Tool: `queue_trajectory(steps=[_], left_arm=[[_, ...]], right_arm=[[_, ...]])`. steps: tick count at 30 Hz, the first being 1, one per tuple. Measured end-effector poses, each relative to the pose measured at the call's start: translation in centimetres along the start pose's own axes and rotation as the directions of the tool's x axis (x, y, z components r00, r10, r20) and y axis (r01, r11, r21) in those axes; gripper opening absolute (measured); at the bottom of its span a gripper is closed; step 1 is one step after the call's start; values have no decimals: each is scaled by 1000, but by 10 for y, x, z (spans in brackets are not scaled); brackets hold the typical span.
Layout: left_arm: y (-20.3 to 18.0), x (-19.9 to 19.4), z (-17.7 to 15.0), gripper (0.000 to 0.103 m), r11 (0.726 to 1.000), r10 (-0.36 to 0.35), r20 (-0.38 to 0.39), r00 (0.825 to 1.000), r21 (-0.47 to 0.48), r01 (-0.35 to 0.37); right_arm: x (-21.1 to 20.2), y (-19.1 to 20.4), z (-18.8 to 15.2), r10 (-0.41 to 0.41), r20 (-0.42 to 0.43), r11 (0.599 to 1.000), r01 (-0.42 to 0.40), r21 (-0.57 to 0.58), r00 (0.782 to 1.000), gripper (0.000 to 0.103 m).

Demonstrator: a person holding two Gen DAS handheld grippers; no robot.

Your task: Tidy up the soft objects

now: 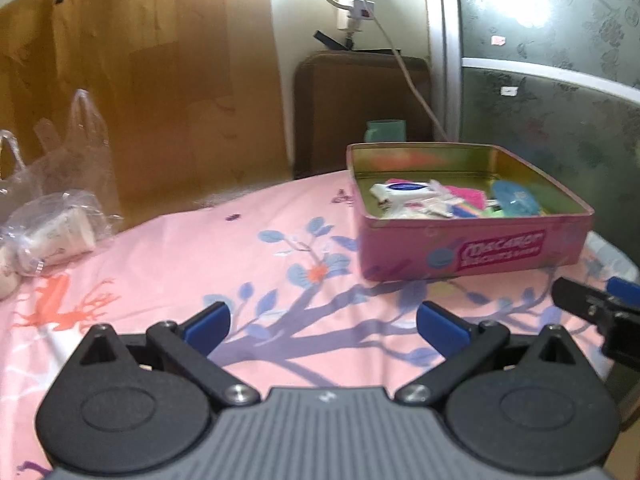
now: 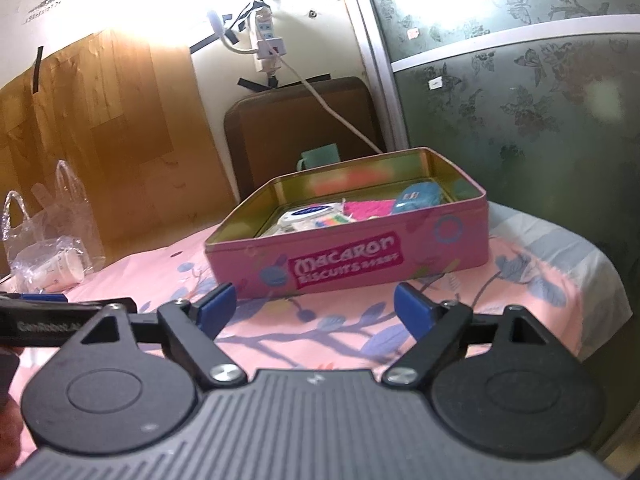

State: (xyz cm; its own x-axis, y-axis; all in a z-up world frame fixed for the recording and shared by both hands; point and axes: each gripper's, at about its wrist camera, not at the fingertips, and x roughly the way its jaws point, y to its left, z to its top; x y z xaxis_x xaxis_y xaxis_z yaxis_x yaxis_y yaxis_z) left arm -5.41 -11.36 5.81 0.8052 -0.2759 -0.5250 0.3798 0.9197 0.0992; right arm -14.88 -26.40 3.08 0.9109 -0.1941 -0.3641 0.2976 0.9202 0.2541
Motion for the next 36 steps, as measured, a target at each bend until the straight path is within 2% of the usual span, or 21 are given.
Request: queue_trajectory(steps=[3,14,19,26,32,36], left_arm=[[3,2,-5,103,999,41,-4,999,11,-41],[10,5,-10,103,997,73,-14,997,15,-73],[7,6,-12,103,989,142,-11,990,51,-141],[8,8,-12,103,993,109,-21,994,35,-108],[9,7,-10,103,994,109,-18,994,19,-108],[9,2,-11,103,998,64,-3,998,6,-64]], right_arm=[[0,4,-1,6,-5,1000,-6,4,1000,89],[7,6,1,18,1,999,-18,28,1000,89],[11,9,0,29,-7,999,-29,27,1000,89],[13,7,0,27,-14,999,-26,34,1000,89],[14,8,-2,28,-23,999,-27,33,999,89],[13,8,-3,27,-22,999,-26,34,999,89]])
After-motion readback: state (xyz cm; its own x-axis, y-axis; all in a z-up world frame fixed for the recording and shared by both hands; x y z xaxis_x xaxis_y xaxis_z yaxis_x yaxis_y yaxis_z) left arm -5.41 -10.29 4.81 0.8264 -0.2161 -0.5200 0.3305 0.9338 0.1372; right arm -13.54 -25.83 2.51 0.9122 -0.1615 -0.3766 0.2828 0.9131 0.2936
